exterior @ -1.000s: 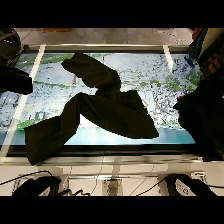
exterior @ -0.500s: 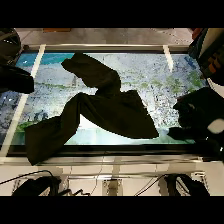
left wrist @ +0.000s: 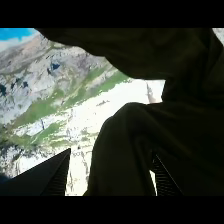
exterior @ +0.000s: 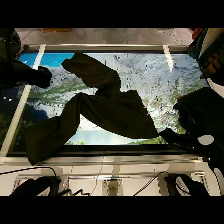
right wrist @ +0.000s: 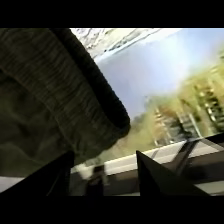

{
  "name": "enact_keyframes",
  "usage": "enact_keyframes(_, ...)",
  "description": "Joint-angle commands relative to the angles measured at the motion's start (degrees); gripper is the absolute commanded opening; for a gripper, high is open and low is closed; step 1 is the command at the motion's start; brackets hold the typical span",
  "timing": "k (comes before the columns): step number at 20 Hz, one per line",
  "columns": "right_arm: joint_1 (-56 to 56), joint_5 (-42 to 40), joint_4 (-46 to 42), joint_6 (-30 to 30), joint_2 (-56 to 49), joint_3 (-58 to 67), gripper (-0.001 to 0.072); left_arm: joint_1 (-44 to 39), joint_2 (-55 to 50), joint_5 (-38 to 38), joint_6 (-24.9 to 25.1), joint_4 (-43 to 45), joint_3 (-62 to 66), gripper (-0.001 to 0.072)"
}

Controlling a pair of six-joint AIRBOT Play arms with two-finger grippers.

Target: Fold the clothes and pants, and hang the long-sleeved shirts on hangers.

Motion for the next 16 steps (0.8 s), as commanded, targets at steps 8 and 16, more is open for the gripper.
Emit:
enact_keyframes(8,0.24,-5.25,14.84,-2.69,-13.25,-0.66,0.0446,1.55,-1.29,2.05,-0.35,4.02,-1.25,0.0497)
enact_keyframes(16,12.31,-18.82,14.78,-2.69,-13.25,-0.66,0.0040,24.39,-1.22,1.01,-12.44,1.75,-20.81,0.0461)
